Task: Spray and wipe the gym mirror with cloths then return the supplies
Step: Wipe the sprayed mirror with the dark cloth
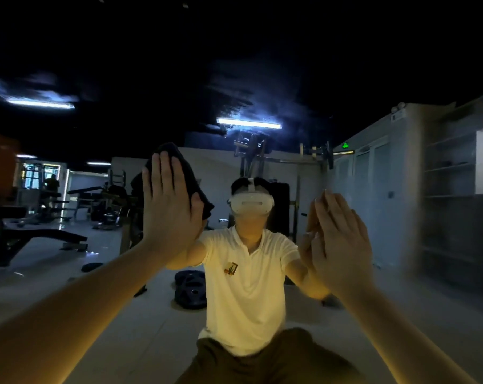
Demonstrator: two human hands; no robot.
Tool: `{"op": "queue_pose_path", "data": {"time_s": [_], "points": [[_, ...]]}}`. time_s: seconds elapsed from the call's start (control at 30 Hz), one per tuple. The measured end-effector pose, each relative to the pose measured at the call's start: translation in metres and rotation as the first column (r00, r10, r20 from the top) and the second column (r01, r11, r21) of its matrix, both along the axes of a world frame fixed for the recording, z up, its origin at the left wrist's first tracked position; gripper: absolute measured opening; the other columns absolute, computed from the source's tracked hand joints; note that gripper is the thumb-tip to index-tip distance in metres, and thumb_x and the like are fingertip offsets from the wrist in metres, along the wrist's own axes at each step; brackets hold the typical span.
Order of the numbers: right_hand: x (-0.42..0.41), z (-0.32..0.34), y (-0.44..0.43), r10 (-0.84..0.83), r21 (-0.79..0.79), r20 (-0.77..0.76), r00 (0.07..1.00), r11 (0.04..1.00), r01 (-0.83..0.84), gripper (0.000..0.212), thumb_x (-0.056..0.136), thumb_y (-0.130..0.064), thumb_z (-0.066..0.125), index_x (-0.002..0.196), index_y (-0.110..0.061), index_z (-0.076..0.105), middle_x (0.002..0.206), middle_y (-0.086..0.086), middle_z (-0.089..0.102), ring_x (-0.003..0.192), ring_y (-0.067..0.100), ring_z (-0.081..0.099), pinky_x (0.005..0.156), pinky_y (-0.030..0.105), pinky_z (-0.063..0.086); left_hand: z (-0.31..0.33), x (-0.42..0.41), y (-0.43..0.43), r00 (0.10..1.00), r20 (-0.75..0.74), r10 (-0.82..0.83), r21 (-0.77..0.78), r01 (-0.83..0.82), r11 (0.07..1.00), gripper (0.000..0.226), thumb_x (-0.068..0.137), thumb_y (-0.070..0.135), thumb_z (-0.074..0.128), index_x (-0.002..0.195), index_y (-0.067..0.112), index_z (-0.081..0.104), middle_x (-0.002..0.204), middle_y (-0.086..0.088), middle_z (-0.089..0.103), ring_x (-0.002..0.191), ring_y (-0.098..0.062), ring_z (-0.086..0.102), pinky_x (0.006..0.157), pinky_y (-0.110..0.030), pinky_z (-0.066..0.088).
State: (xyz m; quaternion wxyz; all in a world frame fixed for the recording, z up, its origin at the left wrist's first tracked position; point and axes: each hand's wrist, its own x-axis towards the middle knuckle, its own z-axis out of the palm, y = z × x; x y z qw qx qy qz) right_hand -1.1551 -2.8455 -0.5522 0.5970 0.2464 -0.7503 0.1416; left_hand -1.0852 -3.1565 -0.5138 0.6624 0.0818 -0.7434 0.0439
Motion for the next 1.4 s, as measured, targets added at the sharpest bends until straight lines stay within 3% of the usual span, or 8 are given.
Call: {"op": "queue_pose_path", "data": {"time_s": [0.23, 0.37, 0.67, 0.8, 0.93, 1.07, 1.27, 1.4], "points": [[-0.002, 0.005, 0.018, 0.059, 0.066, -0.013, 0.998, 0.996, -0.058, 0.058, 0.101, -0.034, 0.032, 0.15, -0.006, 0.049, 0.161, 0.014, 0.041, 0.149, 0.029, 0.037, 0.119, 0.053, 0.034, 0.031, -0.028, 0.073, 0.997, 0.063, -0.033, -0.137, 0.041, 0.99, 0.076, 0.103, 0.038, 0.027, 0.162, -0.007, 0.01, 0.17, -0.029, 0.007, 0.159, -0.041, 0.003, 0.129, -0.056, 0.004], [-0.006, 0.01, 0.054, 0.08, 0.001, -0.027, 0.996, 0.997, -0.08, 0.055, 0.101, -0.033, 0.033, 0.147, -0.007, 0.051, 0.153, 0.013, 0.049, 0.138, 0.03, 0.048, 0.116, 0.053, 0.036, 0.036, -0.045, 0.122, 0.995, 0.092, -0.048, -0.207, 0.067, 0.976, 0.076, 0.102, 0.039, 0.026, 0.161, -0.006, 0.012, 0.17, -0.029, 0.008, 0.16, -0.04, 0.003, 0.129, -0.057, 0.007], [-0.028, 0.03, 0.128, -0.036, -0.081, 0.024, 0.999, 0.996, 0.038, 0.065, 0.098, -0.032, 0.025, 0.151, 0.0, 0.045, 0.159, 0.019, 0.041, 0.148, 0.037, 0.039, 0.118, 0.061, 0.033, 0.04, -0.08, 0.258, 0.978, 0.206, -0.021, -0.334, 0.091, 0.938, 0.077, 0.106, 0.045, 0.018, 0.163, -0.002, -0.003, 0.171, -0.026, -0.008, 0.159, -0.039, -0.012, 0.129, -0.055, -0.001], [-0.023, 0.03, 0.141, 0.025, -0.016, 0.043, 0.999, 1.0, -0.025, 0.074, 0.097, -0.044, 0.021, 0.153, -0.002, 0.044, 0.16, 0.015, 0.042, 0.149, 0.032, 0.039, 0.121, 0.049, 0.029, 0.026, -0.088, 0.303, 0.961, 0.274, 0.039, -0.504, 0.109, 0.857, 0.076, 0.107, 0.046, 0.015, 0.163, -0.001, -0.002, 0.171, -0.024, -0.007, 0.159, -0.037, -0.01, 0.129, -0.053, -0.003], [-0.015, 0.035, 0.144, 0.062, 0.005, 0.141, 0.988, 0.998, -0.063, 0.079, 0.093, -0.049, 0.018, 0.157, -0.008, 0.04, 0.166, 0.008, 0.033, 0.154, 0.023, 0.027, 0.124, 0.037, 0.015, 0.03, -0.083, 0.271, 0.959, 0.282, 0.002, -0.555, 0.162, 0.816, 0.075, 0.106, 0.047, 0.022, 0.165, 0.004, 0.005, 0.173, -0.019, 0.002, 0.161, -0.033, -0.004, 0.13, -0.049, -0.003], [-0.021, 0.029, 0.135, 0.018, -0.021, 0.117, 0.993, 1.0, -0.016, 0.06, 0.096, -0.022, 0.036, 0.152, -0.004, 0.045, 0.166, 0.012, 0.032, 0.155, 0.027, 0.024, 0.123, 0.043, 0.016, 0.036, -0.065, 0.198, 0.975, 0.221, -0.001, -0.422, 0.097, 0.901, 0.076, 0.104, 0.049, 0.023, 0.163, 0.006, 0.002, 0.173, -0.019, 0.003, 0.161, -0.032, -0.006, 0.13, -0.051, 0.0], [-0.027, 0.022, 0.125, 0.008, -0.033, 0.139, 0.99, 0.999, -0.004, 0.074, 0.091, -0.035, 0.025, 0.158, -0.005, 0.033, 0.17, 0.011, 0.021, 0.158, 0.024, 0.011, 0.127, 0.041, 0.006, -0.004, -0.024, 0.1, 0.987, 0.153, 0.057, -0.117, -0.039, 0.992, 0.074, 0.106, 0.044, 0.022, 0.164, -0.001, 0.009, 0.171, -0.025, 0.008, 0.16, -0.039, 0.005, 0.13, -0.055, 0.009], [-0.027, 0.0, 0.138, -0.001, -0.023, 0.05, 0.999, 1.0, 0.002, 0.07, 0.093, -0.035, 0.028, 0.152, -0.001, 0.041, 0.164, 0.02, 0.032, 0.154, 0.033, 0.022, 0.125, 0.048, 0.013, -0.048, -0.028, 0.11, 0.997, 0.081, 0.017, 0.022, -0.019, 1.0, 0.074, 0.106, 0.044, 0.019, 0.161, -0.006, 0.017, 0.168, -0.029, 0.017, 0.158, -0.043, 0.012, 0.129, -0.058, 0.01]]}}
